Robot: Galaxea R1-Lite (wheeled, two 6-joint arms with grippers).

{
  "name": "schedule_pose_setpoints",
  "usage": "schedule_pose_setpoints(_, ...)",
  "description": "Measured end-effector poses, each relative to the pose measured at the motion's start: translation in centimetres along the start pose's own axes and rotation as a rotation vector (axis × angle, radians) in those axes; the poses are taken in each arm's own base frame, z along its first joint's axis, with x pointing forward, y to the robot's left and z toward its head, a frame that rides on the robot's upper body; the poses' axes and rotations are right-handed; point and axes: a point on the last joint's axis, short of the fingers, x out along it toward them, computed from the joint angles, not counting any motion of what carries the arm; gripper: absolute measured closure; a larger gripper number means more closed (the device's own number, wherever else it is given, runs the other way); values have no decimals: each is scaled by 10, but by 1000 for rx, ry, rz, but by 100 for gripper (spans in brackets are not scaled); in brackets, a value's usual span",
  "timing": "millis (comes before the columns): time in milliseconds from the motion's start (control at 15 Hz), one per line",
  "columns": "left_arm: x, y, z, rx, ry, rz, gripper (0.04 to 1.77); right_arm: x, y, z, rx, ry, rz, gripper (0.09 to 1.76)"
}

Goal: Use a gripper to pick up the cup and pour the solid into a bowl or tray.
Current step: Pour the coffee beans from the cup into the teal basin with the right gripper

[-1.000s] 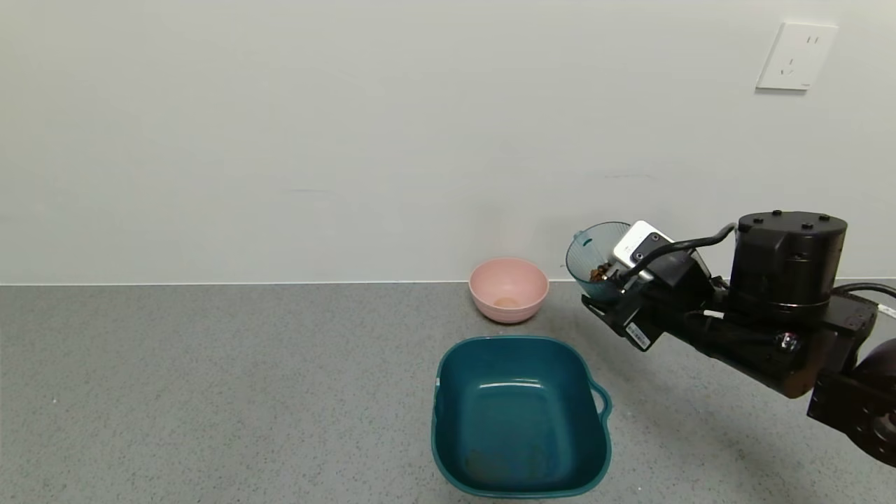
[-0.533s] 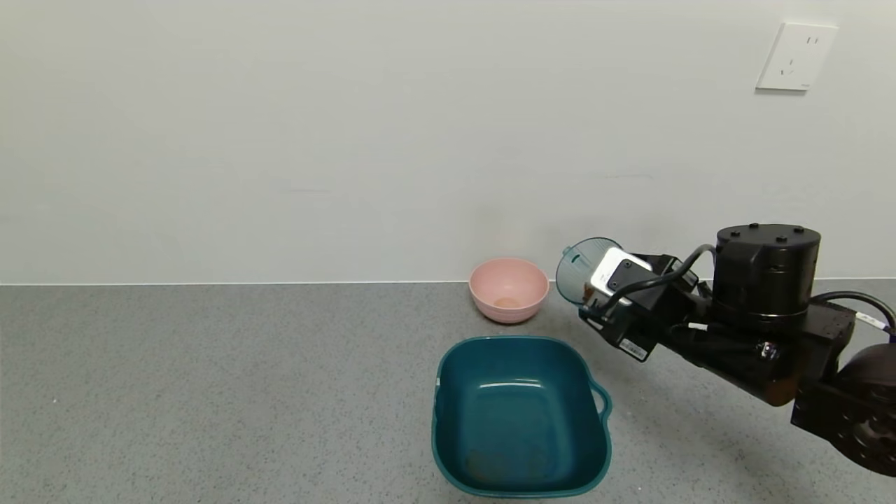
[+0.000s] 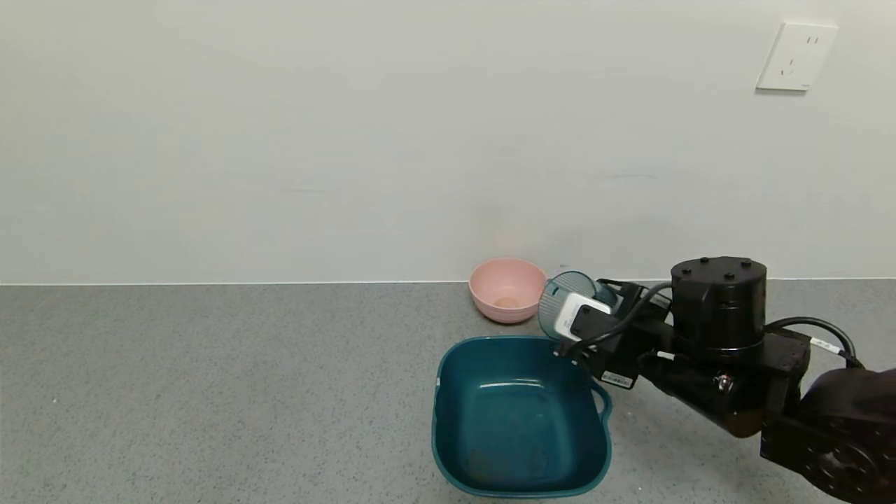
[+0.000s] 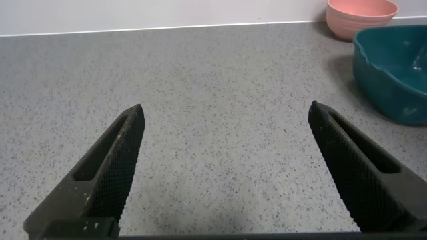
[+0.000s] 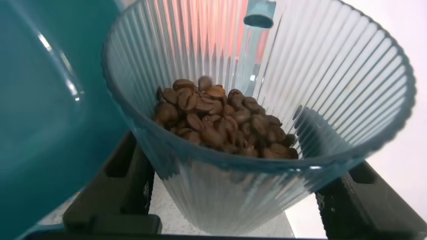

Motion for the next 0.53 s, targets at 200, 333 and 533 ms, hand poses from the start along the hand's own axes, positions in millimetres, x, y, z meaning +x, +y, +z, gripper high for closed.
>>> schedule_pose_setpoints(200,0,0,0,0,0,0,5,2,10,2,-75,15,16,49)
schedule_pose_setpoints(333,0,0,0,0,0,0,5,2,14,3,-114,14,26,49)
schedule_pose_setpoints(533,0,0,0,0,0,0,5,3,16,4,-171,37,16,49)
